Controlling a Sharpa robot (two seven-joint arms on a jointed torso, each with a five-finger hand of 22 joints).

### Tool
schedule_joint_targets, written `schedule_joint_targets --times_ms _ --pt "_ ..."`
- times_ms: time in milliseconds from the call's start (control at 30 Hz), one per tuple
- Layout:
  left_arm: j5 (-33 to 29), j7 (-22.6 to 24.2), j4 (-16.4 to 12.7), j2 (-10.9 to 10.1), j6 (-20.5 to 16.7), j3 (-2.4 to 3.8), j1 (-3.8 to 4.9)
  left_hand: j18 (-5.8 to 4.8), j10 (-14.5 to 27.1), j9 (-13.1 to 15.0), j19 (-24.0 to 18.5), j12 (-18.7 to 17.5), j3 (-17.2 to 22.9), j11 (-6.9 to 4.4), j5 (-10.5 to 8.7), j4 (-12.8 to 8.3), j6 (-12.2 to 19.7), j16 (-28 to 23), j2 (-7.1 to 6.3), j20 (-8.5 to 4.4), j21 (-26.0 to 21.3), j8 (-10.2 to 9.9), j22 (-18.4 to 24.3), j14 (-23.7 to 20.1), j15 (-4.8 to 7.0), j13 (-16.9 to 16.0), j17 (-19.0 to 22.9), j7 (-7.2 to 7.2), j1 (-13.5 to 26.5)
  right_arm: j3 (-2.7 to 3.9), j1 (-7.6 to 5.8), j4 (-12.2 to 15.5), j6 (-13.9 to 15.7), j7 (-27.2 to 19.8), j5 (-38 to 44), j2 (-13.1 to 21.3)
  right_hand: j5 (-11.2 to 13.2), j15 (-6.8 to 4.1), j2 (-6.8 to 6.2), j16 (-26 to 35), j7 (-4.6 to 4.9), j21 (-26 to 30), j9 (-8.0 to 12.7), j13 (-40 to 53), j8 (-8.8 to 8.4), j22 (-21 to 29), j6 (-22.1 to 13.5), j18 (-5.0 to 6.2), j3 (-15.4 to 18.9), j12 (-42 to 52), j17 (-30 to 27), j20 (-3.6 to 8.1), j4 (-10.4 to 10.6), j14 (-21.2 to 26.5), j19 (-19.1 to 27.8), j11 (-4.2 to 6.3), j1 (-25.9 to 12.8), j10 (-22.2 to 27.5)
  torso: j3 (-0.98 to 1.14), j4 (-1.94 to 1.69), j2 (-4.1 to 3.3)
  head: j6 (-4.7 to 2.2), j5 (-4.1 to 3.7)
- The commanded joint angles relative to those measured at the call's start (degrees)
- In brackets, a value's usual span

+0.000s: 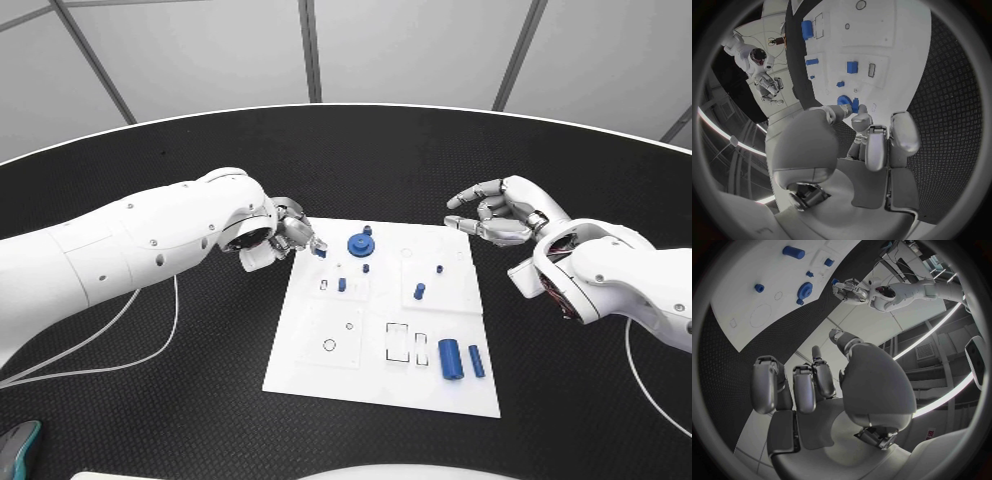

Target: Assemble the parts on the task board

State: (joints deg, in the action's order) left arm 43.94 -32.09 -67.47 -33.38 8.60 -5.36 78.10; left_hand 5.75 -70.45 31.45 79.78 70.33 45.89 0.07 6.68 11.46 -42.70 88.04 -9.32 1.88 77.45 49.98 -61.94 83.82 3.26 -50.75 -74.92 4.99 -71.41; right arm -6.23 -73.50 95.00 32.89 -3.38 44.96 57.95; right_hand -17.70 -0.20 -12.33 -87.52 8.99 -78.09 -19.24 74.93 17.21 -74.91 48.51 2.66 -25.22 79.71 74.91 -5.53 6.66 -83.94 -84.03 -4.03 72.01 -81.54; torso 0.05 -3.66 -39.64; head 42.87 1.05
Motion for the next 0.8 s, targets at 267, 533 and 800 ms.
schedule_joint_targets --times_ms 267,533,800 --pt "4.46 0.66 -5.47 -3.43 -3.51 -0.77 -0.15 -0.51 -0.98 3.04 0.78 0.26 8.51 -0.19 0.58 -7.78 -0.40 -0.02 -0.41 -0.15 0.52 0.61 -0.75 4.75 0.53 -0.15 -9.39 -0.49 1.04 0.00 0.00 -0.16 -0.02 -0.07 0.00 -0.10 -0.30 -0.35 -0.10 0.28 -0.02 0.05 0.07 5.08 0.39 -3.09 -0.12 0.57 0.03 0.27 9.53 0.41 0.32 -4.67 -1.13 0.09 -0.29 -0.04 0.05 -0.35 0.37 0.52 0.33" --pt "7.75 0.96 -8.48 -4.32 -5.09 -1.08 -1.29 -0.56 -1.52 2.98 0.93 0.43 9.24 -0.33 1.21 -8.23 -0.75 -0.04 -0.93 -0.26 0.67 0.81 -1.02 4.75 0.67 -0.54 -9.33 -0.62 1.56 0.00 0.01 -0.33 -0.10 -0.20 0.00 -0.27 -0.30 -0.37 -0.12 0.29 -0.04 0.08 0.08 5.02 0.51 -3.07 -0.08 0.57 0.05 0.23 9.54 0.43 0.37 -4.68 -1.15 0.11 -0.30 -0.03 0.05 -0.35 0.28 0.46 0.39" --pt "10.00 0.64 -9.06 -3.85 -4.74 -1.46 -2.77 -0.56 -1.52 2.98 0.93 0.43 9.24 -0.33 1.21 -8.23 -0.75 -0.04 -0.93 -0.26 0.67 0.81 -1.02 4.75 0.67 -0.54 -9.33 -0.62 1.56 0.00 0.01 -0.41 -0.15 -0.30 0.00 -0.42 -0.30 -0.37 -0.12 0.29 -0.04 0.08 0.08 5.02 0.51 -3.07 -0.08 0.57 0.05 0.23 9.54 0.43 0.37 -4.68 -1.15 0.11 -0.30 -0.03 0.06 -0.27 0.24 0.56 0.33"
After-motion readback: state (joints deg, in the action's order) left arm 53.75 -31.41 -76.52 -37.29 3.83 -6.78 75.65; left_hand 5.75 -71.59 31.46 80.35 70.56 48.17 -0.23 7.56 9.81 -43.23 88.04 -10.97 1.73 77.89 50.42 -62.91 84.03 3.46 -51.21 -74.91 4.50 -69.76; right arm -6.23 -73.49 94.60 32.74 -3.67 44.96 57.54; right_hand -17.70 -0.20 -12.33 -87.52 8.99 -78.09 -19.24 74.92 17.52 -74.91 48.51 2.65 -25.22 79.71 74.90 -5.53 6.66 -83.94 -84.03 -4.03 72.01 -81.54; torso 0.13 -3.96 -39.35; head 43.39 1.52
